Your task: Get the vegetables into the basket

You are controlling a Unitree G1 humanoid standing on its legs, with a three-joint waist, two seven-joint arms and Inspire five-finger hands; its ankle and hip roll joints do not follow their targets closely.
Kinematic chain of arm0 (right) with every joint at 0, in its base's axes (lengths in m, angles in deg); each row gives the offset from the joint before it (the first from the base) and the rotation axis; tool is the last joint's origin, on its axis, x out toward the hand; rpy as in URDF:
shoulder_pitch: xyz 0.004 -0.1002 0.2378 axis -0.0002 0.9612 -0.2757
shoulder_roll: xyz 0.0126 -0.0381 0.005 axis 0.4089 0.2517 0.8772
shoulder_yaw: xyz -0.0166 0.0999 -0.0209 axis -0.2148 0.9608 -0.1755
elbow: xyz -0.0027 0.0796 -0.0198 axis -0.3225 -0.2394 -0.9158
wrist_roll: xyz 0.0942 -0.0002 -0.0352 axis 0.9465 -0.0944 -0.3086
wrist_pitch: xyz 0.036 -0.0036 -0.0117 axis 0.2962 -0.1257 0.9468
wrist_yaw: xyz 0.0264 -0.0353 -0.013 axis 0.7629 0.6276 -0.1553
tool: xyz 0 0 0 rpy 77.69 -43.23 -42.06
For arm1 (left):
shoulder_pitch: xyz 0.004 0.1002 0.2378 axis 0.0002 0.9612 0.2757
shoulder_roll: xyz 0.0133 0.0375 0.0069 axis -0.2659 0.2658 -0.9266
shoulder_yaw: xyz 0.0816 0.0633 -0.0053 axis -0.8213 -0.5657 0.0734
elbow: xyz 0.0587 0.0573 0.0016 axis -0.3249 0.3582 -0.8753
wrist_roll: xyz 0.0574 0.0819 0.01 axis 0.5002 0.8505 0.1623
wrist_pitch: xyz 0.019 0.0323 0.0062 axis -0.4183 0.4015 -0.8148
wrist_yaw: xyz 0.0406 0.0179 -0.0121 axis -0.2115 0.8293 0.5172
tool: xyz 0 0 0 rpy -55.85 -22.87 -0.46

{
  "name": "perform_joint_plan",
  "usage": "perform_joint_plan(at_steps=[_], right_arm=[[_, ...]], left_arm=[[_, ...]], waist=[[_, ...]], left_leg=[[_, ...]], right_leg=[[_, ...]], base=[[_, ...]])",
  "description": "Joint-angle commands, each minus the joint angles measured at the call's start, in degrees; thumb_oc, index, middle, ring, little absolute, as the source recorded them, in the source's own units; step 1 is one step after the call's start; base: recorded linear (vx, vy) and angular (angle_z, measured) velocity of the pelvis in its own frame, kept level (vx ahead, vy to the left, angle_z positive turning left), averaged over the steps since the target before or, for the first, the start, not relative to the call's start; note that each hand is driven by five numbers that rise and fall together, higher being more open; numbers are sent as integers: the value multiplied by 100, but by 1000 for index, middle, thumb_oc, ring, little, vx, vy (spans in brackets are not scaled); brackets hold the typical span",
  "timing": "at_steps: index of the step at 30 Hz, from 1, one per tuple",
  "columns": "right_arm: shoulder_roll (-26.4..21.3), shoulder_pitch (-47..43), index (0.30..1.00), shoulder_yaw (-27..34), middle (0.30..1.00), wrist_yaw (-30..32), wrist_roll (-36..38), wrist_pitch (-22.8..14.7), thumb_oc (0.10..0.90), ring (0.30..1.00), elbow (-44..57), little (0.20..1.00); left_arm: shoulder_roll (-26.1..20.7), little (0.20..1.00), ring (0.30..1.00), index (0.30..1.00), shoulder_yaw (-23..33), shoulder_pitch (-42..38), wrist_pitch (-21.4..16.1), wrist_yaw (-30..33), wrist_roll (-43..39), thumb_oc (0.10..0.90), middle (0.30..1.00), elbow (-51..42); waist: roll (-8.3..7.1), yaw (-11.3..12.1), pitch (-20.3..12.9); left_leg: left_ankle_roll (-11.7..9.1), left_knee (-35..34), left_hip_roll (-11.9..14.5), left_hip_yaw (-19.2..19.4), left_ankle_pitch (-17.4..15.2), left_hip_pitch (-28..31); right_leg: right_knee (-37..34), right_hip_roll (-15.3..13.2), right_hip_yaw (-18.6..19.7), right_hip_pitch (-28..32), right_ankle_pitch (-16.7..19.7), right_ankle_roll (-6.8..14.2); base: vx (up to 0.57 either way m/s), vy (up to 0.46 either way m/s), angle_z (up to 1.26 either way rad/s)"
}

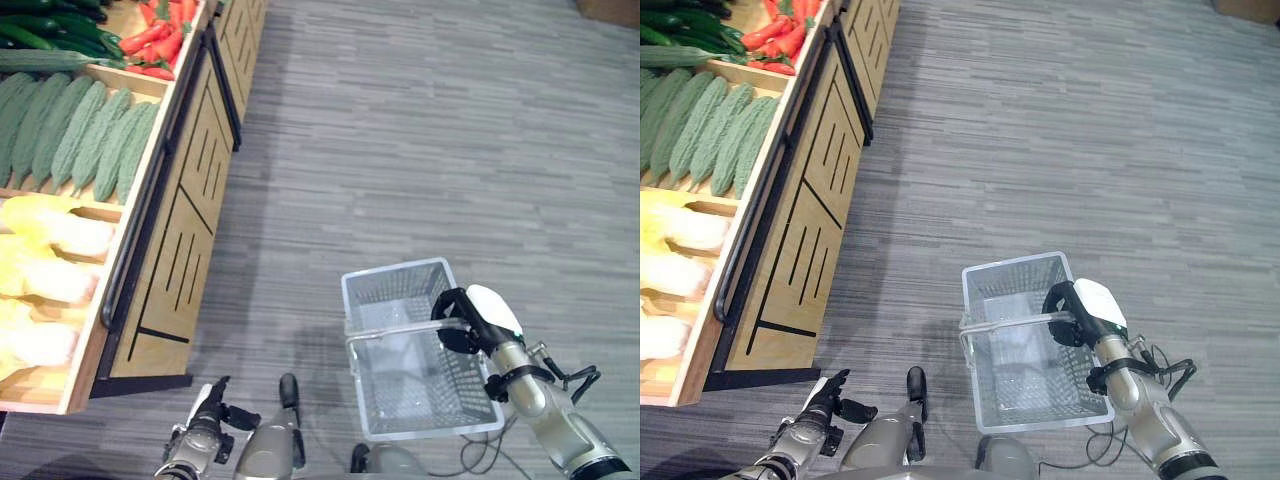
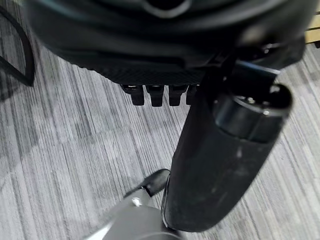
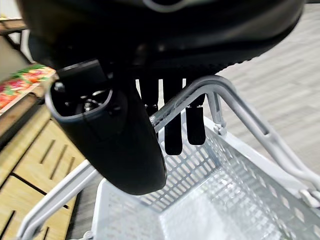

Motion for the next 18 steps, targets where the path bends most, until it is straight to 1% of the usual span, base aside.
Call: perform_joint_plan(at_steps=[1,2,3,4,5,7,8,9,11,12,14,15,17,18], right_arm=[[-139,-524,300,302,300,356,58,-335,400,300,770,300],[-142,-525,300,301,300,355,59,-335,400,300,770,300],[-135,-547,300,279,300,355,93,-352,400,300,769,300],[-132,-545,300,276,300,349,98,-351,400,300,770,300],[-137,-582,300,245,300,365,117,-357,400,300,736,300],[-160,-611,300,226,300,370,144,-378,400,300,766,300],[-195,-595,300,234,300,370,150,-399,400,300,813,300],[-197,-593,300,234,300,370,150,-399,400,300,814,300],[-239,-533,300,255,300,335,151,-409,400,300,835,300],[-262,-511,300,266,300,317,141,-421,400,300,837,300],[-293,-423,300,300,300,258,164,-445,400,300,855,300],[-288,-435,300,273,300,251,168,-454,400,300,844,300],[-338,-400,300,295,300,237,214,-482,400,300,841,300],[-391,-381,300,314,300,213,262,-504,400,300,825,300]], left_arm=[[-102,1000,1000,1000,45,83,-74,46,-37,900,1000,-40],[-100,1000,1000,1000,46,83,-75,45,-38,900,1000,-39],[-100,1000,1000,1000,64,53,-70,52,-43,900,1000,25],[-89,1000,1000,1000,74,43,-65,52,-49,900,1000,19],[-92,1000,1000,1000,80,10,-66,54,-35,900,1000,66],[-88,1000,1000,1000,96,-3,-72,46,-8,900,1000,96],[-83,1000,1000,1000,127,-1,-77,42,52,900,1000,170],[-80,1000,1000,1000,127,0,-78,42,52,900,1000,171],[-77,1000,1000,1000,185,34,-78,43,85,900,1000,196],[-72,1000,1000,1000,226,64,-84,35,70,900,1000,225],[-44,1000,1000,1000,292,140,-85,25,36,900,1000,277],[-9,1000,1000,1000,313,190,-86,37,1,900,1000,273],[27,1000,1000,1000,359,259,-72,58,-60,900,1000,263],[43,1000,1000,1000,382,278,-72,51,-123,900,1000,266]], waist=[[82,-52,84],[82,-73,98],[115,-102,127],[122,-161,172],[110,-201,190],[74,-275,205],[64,-369,222],[77,-382,230],[82,-462,212],[76,-489,190],[80,-484,129],[73,-471,126],[117,-462,63],[133,-428,49]], left_leg=[[-407,286,301,-112,-472,273],[-410,289,294,-134,-483,288],[-426,289,298,-206,-536,357],[-441,328,271,-312,-620,450],[-465,334,244,-392,-675,519],[-521,307,178,-563,-793,708],[-566,337,132,-761,-918,872],[-568,341,142,-775,-927,882],[-602,416,121,-1018,-1096,1058],[-614,459,92,-1147,-1151,1156],[-677,615,92,-1373,-1221,1325],[-678,651,87,-1414,-1279,1377],[-766,892,185,-1556,-1248,1410],[-842,1162,219,-1634,-1159,1368]], right_leg=[[-1182,47,-66,-335,1456,8],[-1163,37,-87,-315,1429,6],[-1406,138,-76,-520,1240,-45],[-1571,142,-106,-526,1173,-50],[-1913,205,-51,-605,1166,-49],[-2602,275,114,-809,1295,12],[-3035,277,285,-927,1523,87],[-3054,281,266,-900,1527,87],[-3415,249,375,-1010,1704,145],[-3440,273,481,-1089,1764,168],[-3235,294,428,-989,1740,148],[-3195,284,343,-946,1813,109],[-3072,360,231,-865,1746,-11],[-3026,397,184,-798,1655,-85]], base=[[180,42,36],[205,7,33],[160,-24,46],[238,-51,62],[257,-82,71],[331,-118,53],[305,-98,42],[325,-106,68],[306,-106,78],[370,-131,59],[358,-168,94],[325,-205,100],[323,-226,43],[292,-220,45]])
